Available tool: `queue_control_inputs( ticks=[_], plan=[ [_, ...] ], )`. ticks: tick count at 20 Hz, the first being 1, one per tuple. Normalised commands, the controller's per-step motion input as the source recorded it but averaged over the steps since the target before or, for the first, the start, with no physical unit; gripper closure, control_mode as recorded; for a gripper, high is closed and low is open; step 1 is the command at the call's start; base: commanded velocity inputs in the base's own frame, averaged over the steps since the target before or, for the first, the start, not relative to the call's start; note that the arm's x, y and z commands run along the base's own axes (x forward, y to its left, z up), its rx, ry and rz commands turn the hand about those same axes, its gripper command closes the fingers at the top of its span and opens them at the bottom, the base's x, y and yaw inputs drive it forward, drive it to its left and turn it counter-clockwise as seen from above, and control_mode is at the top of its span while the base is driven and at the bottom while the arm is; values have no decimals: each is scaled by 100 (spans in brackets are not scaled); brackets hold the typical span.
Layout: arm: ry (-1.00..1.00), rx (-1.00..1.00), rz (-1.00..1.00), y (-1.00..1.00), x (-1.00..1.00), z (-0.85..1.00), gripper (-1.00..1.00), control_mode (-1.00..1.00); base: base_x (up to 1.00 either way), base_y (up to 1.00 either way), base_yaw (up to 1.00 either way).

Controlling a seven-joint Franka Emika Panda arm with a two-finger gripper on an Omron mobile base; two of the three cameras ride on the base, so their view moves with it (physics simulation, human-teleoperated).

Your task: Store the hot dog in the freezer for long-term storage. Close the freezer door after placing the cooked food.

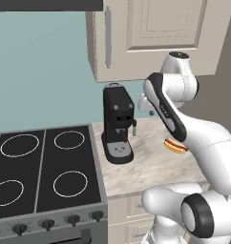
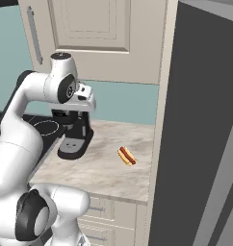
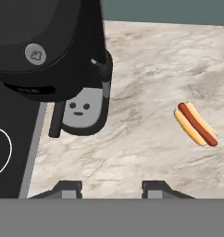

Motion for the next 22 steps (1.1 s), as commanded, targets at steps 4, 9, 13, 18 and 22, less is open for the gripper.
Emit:
queue_control_inputs(
  ticks=[4, 9, 13, 18, 22],
  plan=[
    [0, 0, 0, 0, 7, 0, -100, -100, 0, 0, 0],
    [-4, 0, 4, -75, 19, -23, -100, -100, 0, 0, 0],
    [0, -2, 10, -73, 8, -66, -100, -100, 0, 0, 0],
    [1, -1, 16, -25, 18, -68, -100, -100, 0, 0, 0],
    [16, -7, 8, -57, 41, -61, -100, -100, 0, 0, 0]
  ],
)
